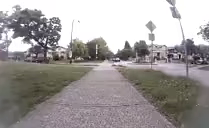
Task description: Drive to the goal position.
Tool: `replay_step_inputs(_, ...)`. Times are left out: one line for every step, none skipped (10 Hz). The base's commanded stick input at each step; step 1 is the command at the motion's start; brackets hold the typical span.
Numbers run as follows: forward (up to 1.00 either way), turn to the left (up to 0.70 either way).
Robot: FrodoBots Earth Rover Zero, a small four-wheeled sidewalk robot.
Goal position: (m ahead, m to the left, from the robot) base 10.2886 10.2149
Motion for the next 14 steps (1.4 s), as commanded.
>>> replay_step_inputs(0.7, 0.0)
replay_step_inputs(0.7, 0.0)
replay_step_inputs(0.7, 0.0)
replay_step_inputs(0.7, 0.0)
replay_step_inputs(0.7, 0.0)
replay_step_inputs(0.7, 0.0)
replay_step_inputs(0.7, 0.0)
replay_step_inputs(0.7, 0.0)
replay_step_inputs(0.7, 0.0)
replay_step_inputs(0.7, 0.0)
replay_step_inputs(0.7, 0.0)
replay_step_inputs(0.7, 0.0)
replay_step_inputs(0.7, 0.0)
replay_step_inputs(0.7, 0.0)
